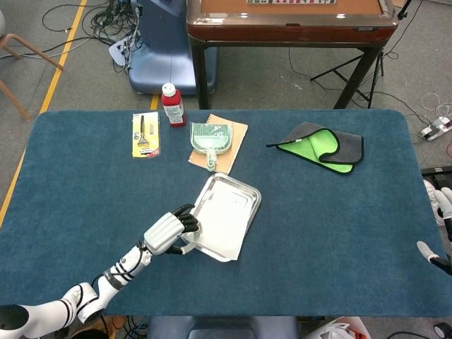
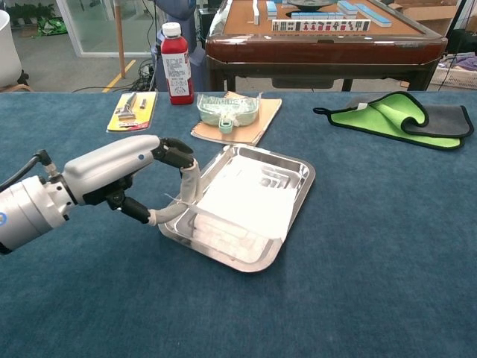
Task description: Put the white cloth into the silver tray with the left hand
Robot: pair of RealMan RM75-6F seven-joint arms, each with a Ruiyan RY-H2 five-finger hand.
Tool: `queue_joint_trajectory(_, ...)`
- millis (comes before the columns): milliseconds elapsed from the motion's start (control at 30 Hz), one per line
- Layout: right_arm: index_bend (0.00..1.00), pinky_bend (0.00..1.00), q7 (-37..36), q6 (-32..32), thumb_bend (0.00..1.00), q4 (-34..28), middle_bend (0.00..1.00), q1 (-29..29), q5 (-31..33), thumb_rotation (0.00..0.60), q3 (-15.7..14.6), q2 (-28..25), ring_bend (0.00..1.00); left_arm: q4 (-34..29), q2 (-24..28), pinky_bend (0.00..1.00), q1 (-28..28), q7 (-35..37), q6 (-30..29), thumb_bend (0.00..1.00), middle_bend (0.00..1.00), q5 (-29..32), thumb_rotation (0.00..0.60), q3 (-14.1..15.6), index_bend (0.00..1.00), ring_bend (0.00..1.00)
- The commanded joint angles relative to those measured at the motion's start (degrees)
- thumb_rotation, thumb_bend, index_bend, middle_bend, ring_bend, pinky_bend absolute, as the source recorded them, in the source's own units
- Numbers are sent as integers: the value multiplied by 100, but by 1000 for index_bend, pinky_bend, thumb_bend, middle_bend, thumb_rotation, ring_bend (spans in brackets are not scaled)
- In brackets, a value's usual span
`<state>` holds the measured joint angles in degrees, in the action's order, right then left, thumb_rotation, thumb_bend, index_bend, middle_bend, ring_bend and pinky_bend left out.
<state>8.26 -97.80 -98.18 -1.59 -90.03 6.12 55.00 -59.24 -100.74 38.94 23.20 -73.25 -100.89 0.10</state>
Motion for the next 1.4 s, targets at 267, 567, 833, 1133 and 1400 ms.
queue_joint_trajectory(267, 74, 51, -42, 2, 25, 28, 103, -7, 4, 600, 11, -6, 0, 106, -178, 128, 100, -359, 283, 444, 465, 351, 600, -155, 577, 363)
queue_joint_trajectory(567, 74, 51, -120, 6, 24, 98, 102, -20, 39, 600, 23, 8, 0, 176, -240, 128, 215, -584, 434, 442, 465, 478, 600, -201, 556, 358)
queue_joint_trajectory(833, 74, 51, -171, -45, 25, 124, 103, -71, 55, 600, 21, -20, 0, 300, -347, 128, 313, -683, 577, 440, 465, 663, 600, -311, 547, 356)
queue_joint_trajectory(1133, 74, 51, -201, -49, 25, 158, 102, -86, 51, 600, 17, -6, 0, 307, -436, 128, 378, -763, 688, 440, 465, 859, 600, -416, 543, 354)
queue_joint_trajectory(1400, 74, 51, -199, -72, 25, 152, 102, -112, 57, 600, 17, -23, 0, 402, -593, 128, 480, -872, 814, 439, 465, 1047, 600, -562, 540, 352)
